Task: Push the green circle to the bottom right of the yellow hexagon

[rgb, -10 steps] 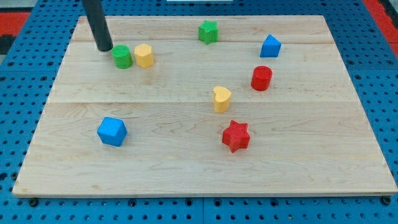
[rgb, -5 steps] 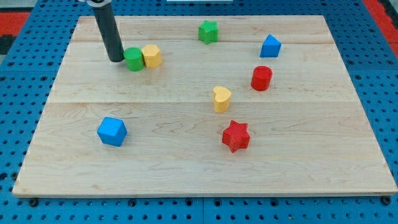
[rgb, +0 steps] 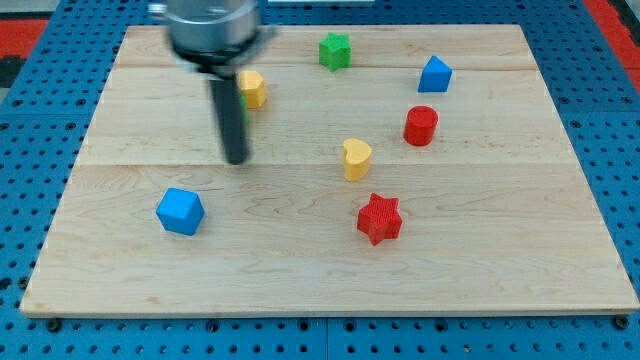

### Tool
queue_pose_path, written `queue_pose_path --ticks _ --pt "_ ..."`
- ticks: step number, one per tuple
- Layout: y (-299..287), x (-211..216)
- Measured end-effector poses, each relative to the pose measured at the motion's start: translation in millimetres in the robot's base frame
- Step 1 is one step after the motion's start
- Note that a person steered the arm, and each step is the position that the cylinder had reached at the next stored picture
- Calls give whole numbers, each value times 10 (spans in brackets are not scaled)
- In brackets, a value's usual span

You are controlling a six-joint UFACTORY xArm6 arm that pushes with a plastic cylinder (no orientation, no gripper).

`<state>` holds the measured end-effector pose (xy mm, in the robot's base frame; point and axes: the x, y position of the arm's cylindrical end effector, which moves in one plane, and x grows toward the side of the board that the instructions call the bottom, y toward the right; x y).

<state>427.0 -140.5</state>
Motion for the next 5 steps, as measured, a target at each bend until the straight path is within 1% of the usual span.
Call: queue_pose_path --ticks 1,2,3,4,5 --pt "-946 -358" --pt "-679 -531" --pt "-152 -540" --pt "-99 -608" --pt "565 -606"
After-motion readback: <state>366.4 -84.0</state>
